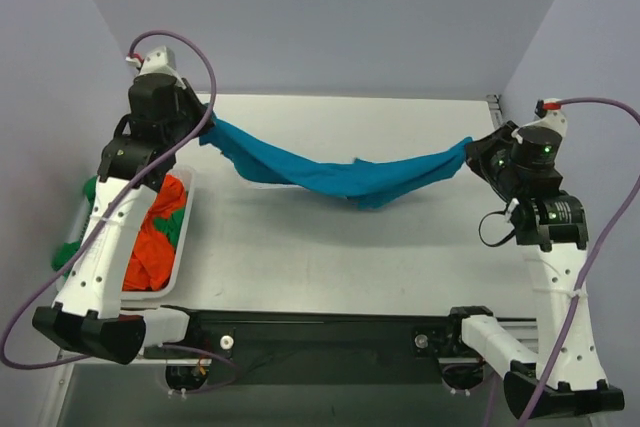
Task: Fold and stack the t-shirts
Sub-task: Flatten out the tshirt
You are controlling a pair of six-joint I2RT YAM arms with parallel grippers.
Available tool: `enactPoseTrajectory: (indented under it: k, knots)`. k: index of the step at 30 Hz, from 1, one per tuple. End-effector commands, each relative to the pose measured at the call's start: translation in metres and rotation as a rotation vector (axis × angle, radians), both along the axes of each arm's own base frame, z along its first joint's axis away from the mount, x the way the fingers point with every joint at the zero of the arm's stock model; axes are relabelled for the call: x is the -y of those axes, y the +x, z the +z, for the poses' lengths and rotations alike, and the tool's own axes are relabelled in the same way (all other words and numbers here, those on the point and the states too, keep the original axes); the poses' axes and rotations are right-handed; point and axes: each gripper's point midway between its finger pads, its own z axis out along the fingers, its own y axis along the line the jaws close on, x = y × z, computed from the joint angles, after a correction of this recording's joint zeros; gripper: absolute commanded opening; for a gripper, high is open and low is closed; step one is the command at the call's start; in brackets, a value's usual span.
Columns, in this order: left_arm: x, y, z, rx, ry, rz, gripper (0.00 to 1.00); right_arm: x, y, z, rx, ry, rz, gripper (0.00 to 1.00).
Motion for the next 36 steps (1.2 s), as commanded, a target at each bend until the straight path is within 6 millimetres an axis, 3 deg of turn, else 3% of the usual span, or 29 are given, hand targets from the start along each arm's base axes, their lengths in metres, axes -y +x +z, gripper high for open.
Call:
enactPoseTrajectory:
  k: [1,5,8,10,12,14,16,17,18,20,21,22,23,24,25,26,27,28,29,30,31,32,33,34,35,36]
  knots:
    - [-0.005,-0.035,0.052,0.105,-0.017,-0.024,0.0,0.015,-0.03,0.035,0.068,-0.028,-0.059,0.0]
    - [-0.01,-0.053,0.082,0.182,-0.043,-0.022,0.0,0.021,-0.05,0.064,0.133,-0.03,-0.087,0.0]
    - [-0.009,-0.046,0.087,0.187,-0.055,-0.017,0.0,0.023,-0.04,0.077,0.145,-0.027,-0.106,0.0]
    - [-0.001,-0.028,0.08,0.164,-0.075,-0.041,0.0,0.023,-0.027,0.087,0.149,-0.03,-0.105,0.0]
    - [0.005,-0.006,0.077,0.155,-0.102,-0.055,0.0,0.025,-0.001,0.08,0.111,-0.038,-0.11,0.0]
    - [0.007,0.011,0.078,0.154,-0.122,-0.055,0.0,0.027,0.028,0.09,0.128,-0.033,-0.113,0.0]
    - [0.006,0.041,0.084,0.157,-0.143,-0.06,0.0,0.033,0.049,0.102,0.158,-0.012,-0.116,0.0]
    - [0.01,0.049,0.093,0.17,-0.163,-0.079,0.0,0.037,0.07,0.095,0.129,-0.006,-0.123,0.0]
    - [0.015,0.067,0.104,0.184,-0.178,-0.102,0.0,0.038,0.076,0.122,0.19,0.019,-0.115,0.0]
    - [0.015,0.082,0.125,0.221,-0.187,-0.112,0.0,0.038,0.101,0.132,0.2,0.039,-0.093,0.0]
    - [0.017,0.102,0.101,0.144,-0.18,-0.107,0.0,0.039,0.101,0.162,0.269,0.048,-0.086,0.0]
    - [0.014,0.093,0.154,0.267,-0.19,-0.116,0.0,0.043,0.104,0.176,0.301,0.061,-0.092,0.0]
    - [0.014,0.096,0.158,0.27,-0.199,-0.118,0.0,0.043,0.111,0.176,0.289,0.072,-0.081,0.0]
    - [0.015,0.105,0.145,0.226,-0.207,-0.121,0.0,0.045,0.111,0.182,0.297,0.077,-0.081,0.0]
    - [0.007,0.103,0.152,0.24,-0.214,-0.113,0.0,0.051,0.106,0.192,0.314,0.093,-0.093,0.0]
    - [0.007,0.106,0.14,0.204,-0.224,-0.111,0.0,0.048,0.101,0.193,0.315,0.107,-0.073,0.0]
    - [0.004,0.095,0.15,0.226,-0.224,-0.114,0.0,0.047,0.097,0.19,0.305,0.111,-0.066,0.0]
    - [0.002,0.105,0.104,0.112,-0.215,-0.098,0.0,0.051,0.099,0.167,0.249,0.112,-0.073,0.0]
    - [-0.005,0.086,0.116,0.143,-0.206,-0.088,0.0,0.049,0.087,0.162,0.241,0.106,-0.073,0.0]
    - [-0.009,0.085,0.115,0.164,-0.207,-0.082,0.0,0.05,0.083,0.151,0.216,0.101,-0.074,0.0]
    - [-0.011,0.083,0.1,0.136,-0.211,-0.078,0.0,0.052,0.086,0.114,0.129,0.105,-0.082,0.0]
    - [-0.017,0.084,0.068,0.065,-0.215,-0.068,0.0,0.054,0.076,0.108,0.12,0.093,-0.09,0.0]
    - [-0.018,0.078,0.062,0.054,-0.217,-0.069,0.0,0.06,0.076,0.094,0.088,0.083,-0.113,0.0]
    - [-0.018,0.078,0.049,0.03,-0.215,-0.07,0.0,0.061,0.078,0.067,0.024,0.087,-0.117,0.0]
    - [-0.016,0.081,0.022,-0.032,-0.217,-0.077,0.0,0.066,0.084,0.05,-0.02,0.088,-0.124,0.0]
    - [-0.015,0.086,0.009,-0.054,-0.218,-0.078,0.0,0.07,0.089,0.032,-0.065,0.089,-0.137,0.0]
